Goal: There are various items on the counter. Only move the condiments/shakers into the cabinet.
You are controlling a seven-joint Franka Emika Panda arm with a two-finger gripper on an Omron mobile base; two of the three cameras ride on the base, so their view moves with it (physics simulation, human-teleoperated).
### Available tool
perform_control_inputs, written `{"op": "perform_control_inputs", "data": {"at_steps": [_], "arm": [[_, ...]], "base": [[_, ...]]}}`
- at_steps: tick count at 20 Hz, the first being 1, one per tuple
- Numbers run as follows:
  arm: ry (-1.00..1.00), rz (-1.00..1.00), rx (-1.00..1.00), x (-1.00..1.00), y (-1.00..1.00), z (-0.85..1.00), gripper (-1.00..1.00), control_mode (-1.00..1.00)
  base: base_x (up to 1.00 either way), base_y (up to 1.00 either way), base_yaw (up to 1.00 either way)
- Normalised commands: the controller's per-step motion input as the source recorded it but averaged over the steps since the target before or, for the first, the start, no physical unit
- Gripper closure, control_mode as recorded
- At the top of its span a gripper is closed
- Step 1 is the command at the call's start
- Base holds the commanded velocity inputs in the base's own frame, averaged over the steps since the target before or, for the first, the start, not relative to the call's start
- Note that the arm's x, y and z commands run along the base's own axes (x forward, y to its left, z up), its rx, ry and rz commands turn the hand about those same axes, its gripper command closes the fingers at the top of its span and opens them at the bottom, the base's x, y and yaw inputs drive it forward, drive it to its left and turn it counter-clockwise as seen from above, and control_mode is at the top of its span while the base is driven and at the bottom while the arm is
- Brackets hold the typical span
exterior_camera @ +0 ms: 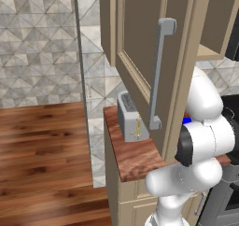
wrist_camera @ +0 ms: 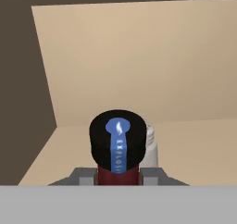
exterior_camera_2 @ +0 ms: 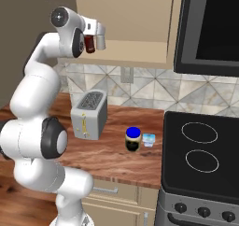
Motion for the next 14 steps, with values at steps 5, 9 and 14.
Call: {"op": "perform_control_inputs", "data": {"at_steps": [5,9,14], "arm": [[0.0,0.0,0.0,0.15,0.0,0.0,-1.0,-1.0],[0.0,0.0,0.0,0.16,0.0,-0.01,-1.0,-1.0],[0.0,0.0,0.0,0.17,0.0,0.0,-1.0,-1.0]], "base": [[0.0,0.0,0.0],[0.0,0.0,0.0],[0.0,0.0,0.0]]}}
